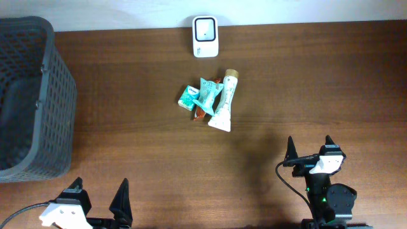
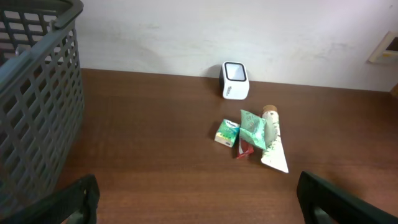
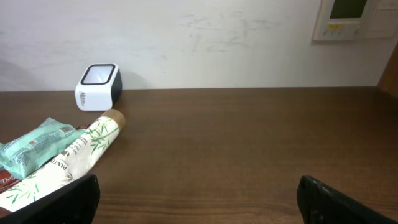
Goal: Scan the item barcode
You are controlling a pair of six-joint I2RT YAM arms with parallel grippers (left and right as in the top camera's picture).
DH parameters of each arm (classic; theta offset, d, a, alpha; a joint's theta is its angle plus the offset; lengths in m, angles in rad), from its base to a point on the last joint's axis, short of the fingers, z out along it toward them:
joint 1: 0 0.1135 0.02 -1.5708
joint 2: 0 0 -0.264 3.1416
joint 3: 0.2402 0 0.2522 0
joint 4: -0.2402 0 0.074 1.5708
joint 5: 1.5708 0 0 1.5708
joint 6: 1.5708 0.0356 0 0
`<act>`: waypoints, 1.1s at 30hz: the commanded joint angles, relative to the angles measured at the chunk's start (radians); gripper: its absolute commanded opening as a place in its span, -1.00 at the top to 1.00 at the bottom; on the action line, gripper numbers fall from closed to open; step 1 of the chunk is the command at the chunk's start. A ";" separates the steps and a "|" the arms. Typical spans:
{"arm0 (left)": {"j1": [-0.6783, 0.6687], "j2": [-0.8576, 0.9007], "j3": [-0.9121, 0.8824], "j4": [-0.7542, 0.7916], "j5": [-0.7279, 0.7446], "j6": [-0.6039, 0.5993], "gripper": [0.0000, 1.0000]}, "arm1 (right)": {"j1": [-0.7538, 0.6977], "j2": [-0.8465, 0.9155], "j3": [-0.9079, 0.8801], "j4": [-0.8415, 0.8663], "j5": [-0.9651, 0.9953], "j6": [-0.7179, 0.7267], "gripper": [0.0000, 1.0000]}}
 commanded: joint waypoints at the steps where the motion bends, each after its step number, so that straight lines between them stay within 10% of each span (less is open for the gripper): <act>1: 0.002 -0.008 -0.006 0.001 -0.008 -0.002 -0.98 | 0.009 -0.006 -0.008 -0.003 0.005 0.004 -0.97; 11: 0.002 -0.008 -0.006 0.001 -0.008 -0.002 -0.98 | 0.009 -0.007 -0.008 0.029 -0.002 0.014 -0.97; 18: 0.002 -0.008 -0.006 0.001 -0.008 -0.002 -0.98 | 0.009 -0.007 -0.008 0.187 -0.513 0.500 -0.97; 27: 0.002 -0.008 -0.006 0.001 -0.008 -0.002 -0.98 | 0.009 -0.006 -0.004 0.837 -0.371 0.591 -0.97; 33: 0.002 -0.008 -0.006 0.001 -0.008 -0.002 -0.98 | 0.009 0.056 0.202 0.740 -0.242 0.465 -0.97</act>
